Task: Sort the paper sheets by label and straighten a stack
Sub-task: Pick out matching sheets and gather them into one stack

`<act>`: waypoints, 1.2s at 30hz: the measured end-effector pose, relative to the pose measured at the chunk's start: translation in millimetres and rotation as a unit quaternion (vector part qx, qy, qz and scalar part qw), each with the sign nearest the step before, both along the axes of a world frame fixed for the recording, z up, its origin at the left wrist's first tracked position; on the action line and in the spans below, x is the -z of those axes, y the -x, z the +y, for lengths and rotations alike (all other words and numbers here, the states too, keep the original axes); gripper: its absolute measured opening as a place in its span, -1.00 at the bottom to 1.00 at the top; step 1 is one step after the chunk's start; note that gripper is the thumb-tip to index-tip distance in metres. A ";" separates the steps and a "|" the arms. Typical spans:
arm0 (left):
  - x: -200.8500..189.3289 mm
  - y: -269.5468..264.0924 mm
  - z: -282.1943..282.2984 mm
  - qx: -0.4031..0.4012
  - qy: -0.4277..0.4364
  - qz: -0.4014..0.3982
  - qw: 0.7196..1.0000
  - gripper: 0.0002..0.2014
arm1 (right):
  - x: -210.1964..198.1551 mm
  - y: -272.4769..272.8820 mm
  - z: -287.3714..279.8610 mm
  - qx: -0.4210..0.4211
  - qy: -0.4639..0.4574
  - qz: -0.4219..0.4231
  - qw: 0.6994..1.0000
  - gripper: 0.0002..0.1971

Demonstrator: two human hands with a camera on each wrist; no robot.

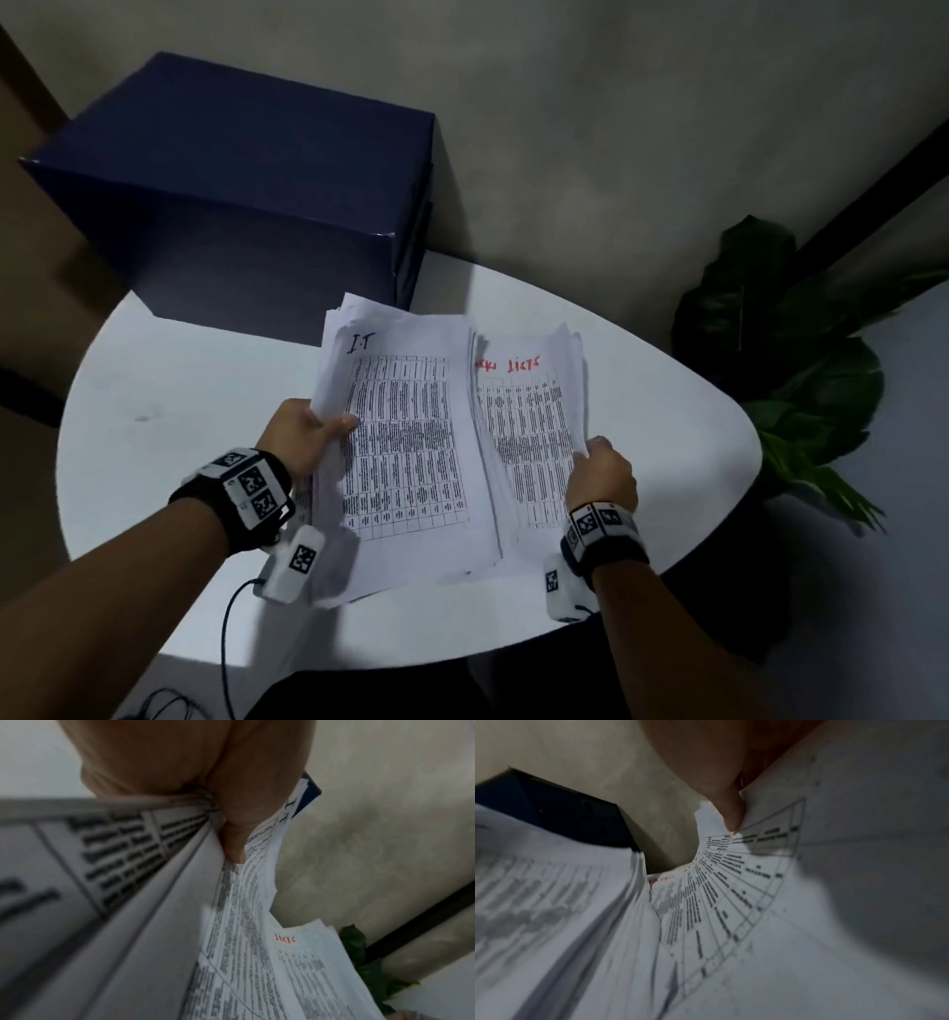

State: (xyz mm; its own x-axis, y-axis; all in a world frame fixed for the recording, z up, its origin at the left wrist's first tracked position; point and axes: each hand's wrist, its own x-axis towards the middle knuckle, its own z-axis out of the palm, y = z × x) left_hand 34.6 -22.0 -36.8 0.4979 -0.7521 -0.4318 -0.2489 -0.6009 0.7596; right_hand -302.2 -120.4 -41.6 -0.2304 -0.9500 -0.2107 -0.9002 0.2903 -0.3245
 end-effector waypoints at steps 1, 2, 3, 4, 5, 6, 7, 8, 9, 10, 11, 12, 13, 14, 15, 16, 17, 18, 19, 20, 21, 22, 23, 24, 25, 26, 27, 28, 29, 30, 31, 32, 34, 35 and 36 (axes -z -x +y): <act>2.6 -0.6 -0.6 0.002 -0.013 -0.013 1.000 -0.51 | -1.6 0.2 0.2 0.004 0.010 -0.005 1.000 -0.82; 4.5 -1.7 -0.4 0.005 -0.024 -0.021 0.999 -0.47 | -4.4 -0.2 1.0 0.009 0.020 -0.010 1.000 -0.82; 6.6 -3.2 0.0 0.007 -0.033 -0.025 0.999 -0.45 | -5.1 0.4 1.1 0.008 0.032 -0.010 0.999 -0.82; 7.5 -3.9 0.3 0.009 -0.038 -0.026 0.999 -0.46 | -7.6 0.1 1.4 0.006 0.039 -0.011 0.999 -0.82; 8.0 -4.5 0.4 0.012 -0.040 -0.029 0.999 -0.48 | -8.3 -0.2 0.9 0.004 0.046 -0.013 0.999 -0.81; 7.9 -4.8 0.9 0.014 -0.042 -0.032 0.998 -0.49 | -10.0 -0.7 1.1 0.004 0.050 -0.017 0.999 -0.82; 8.0 -5.2 0.9 0.014 -0.043 -0.034 0.998 -0.49 | -11.8 -1.3 0.9 0.003 0.057 -0.023 0.998 -0.82; 7.3 -5.3 0.5 0.014 -0.043 -0.035 0.998 -0.49 | -15.4 -2.3 0.6 0.001 0.068 -0.030 0.997 -0.83; 7.6 -6.3 0.2 0.017 -0.044 -0.040 0.998 -0.48 | -20.2 -2.9 -0.1 -0.005 0.088 -0.037 0.995 -0.84; 7.7 -7.1 0.0 0.021 -0.048 -0.047 0.998 -0.48 | -27.3 -3.5 -0.9 -0.013 0.110 -0.047 0.993 -0.85; 8.8 -8.3 -0.3 0.024 -0.052 -0.051 0.997 -0.48 | -35.2 -2.9 -2.2 -0.025 0.130 -0.059 0.989 -0.85; 10.6 -9.6 -0.5 0.027 -0.054 -0.054 0.997 -0.50 | -44.8 -2.2 -3.9 -0.040 0.146 -0.068 0.986 -0.85; 12.6 -10.8 -0.3 0.029 -0.056 -0.055 0.996 -0.51 | -54.9 -1.9 -5.3 -0.054 0.155 -0.073 0.984 -0.84; 15.2 -11.7 -0.1 0.032 -0.058 -0.054 0.996 -0.53 | -64.6 -1.8 -6.7 -0.064 0.155 -0.076 0.983 -0.84; 17.4 -12.4 -0.3 0.033 -0.062 -0.051 0.996 -0.54 | -71.6 -1.4 -9.6 -0.067 0.156 -0.078 0.982 -0.87; 19.5 -12.8 -0.4 0.034 -0.064 -0.048 0.996 -0.54 | -75.7 0.0 -12.7 -0.061 0.155 -0.078 0.983 -0.93; 20.9 -13.1 -0.5 0.036 -0.066 -0.045 0.996 -0.55 | -74.4 2.7 -16.8 -0.044 0.151 -0.076 0.985 -0.89; 21.9 -12.8 -0.9 0.037 -0.069 -0.043 0.996 -0.55 | -70.8 7.2 -20.2 -0.020 0.137 -0.076 0.987 -0.78; 22.1 -12.2 -1.1 0.037 -0.071 -0.041 0.996 -0.55 | -63.7 13.1 -23.7 0.005 0.109 -0.081 0.991 -0.69; 21.9 -11.9 -1.4 0.037 -0.072 -0.040 0.996 -0.55 | -56.3 17.9 -25.4 0.028 0.073 -0.088 0.993 -0.65; 21.1 -11.0 -1.1 0.038 -0.073 -0.041 0.996 -0.54 | -47.8 22.2 -24.6 0.044 0.033 -0.092 0.994 -0.64; 21.0 -10.1 -0.7 0.040 -0.074 -0.042 0.996 -0.54 | -39.3 25.3 -22.0 0.049 -0.009 -0.093 0.994 -0.62; 20.4 -9.4 -0.6 0.040 -0.075 -0.045 0.995 -0.53 | -33.1 27.1 -18.8 0.045 -0.042 -0.087 0.994 -0.59; 20.7 -9.5 -0.6 0.041 -0.075 -0.047 0.995 -0.53 | -29.1 27.6 -15.8 0.036 -0.064 -0.075 0.994 -0.57; 20.2 -9.4 0.0 0.042 -0.077 -0.051 0.995 -0.52 | -29.4 27.0 -13.6 0.030 -0.069 -0.060 0.995 -0.58; 20.5 -10.1 0.1 0.044 -0.078 -0.053 0.995 -0.51 | -32.8 25.7 -12.5 0.027 -0.060 -0.045 0.997 -0.59; 20.3 -10.6 0.5 0.046 -0.079 -0.054 0.994 -0.50 | -39.2 24.8 -13.0 0.026 -0.043 -0.036 0.998 -0.60; 21.3 -11.3 0.8 0.046 -0.079 -0.053 0.994 -0.50 | -48.4 24.5 -14.3 0.022 -0.019 -0.034 0.999 -0.62; 21.1 -11.3 1.2 0.046 -0.081 -0.054 0.994 -0.50 | -59.0 23.8 -15.6 0.015 0.009 -0.034 0.999 -0.65; 22.5 -11.8 0.8 0.046 -0.082 -0.055 0.994 -0.51 | -72.2 22.5 -16.3 0.000 0.039 -0.036 0.999 -0.67; 22.2 -11.5 0.4 0.047 -0.086 -0.060 0.993 -0.51 | -86.7 20.1 -15.9 -0.020 0.067 -0.036 0.997 -0.69; 24.2 -11.8 0.2 0.049 -0.089 -0.063 0.993 -0.51 | -100.9 17.4 -14.9 -0.039 0.095 -0.037 0.994 -0.70; 25.9 -12.2 -1.1 0.053 -0.099 -0.063 0.992 -0.51 | -129.4 12.8 -14.0 -0.074 0.169 -0.041 0.982 -0.70; 25.5 -11.6 -1.3 0.055 -0.103 -0.061 0.991 -0.52 | -142.2 12.3 -14.5 -0.088 0.212 -0.050 0.972 -0.71; 27.7 -11.3 -1.4 0.056 -0.103 -0.057 0.991 -0.53 | -154.8 12.4 -14.7 -0.094 0.255 -0.067 0.960 -0.72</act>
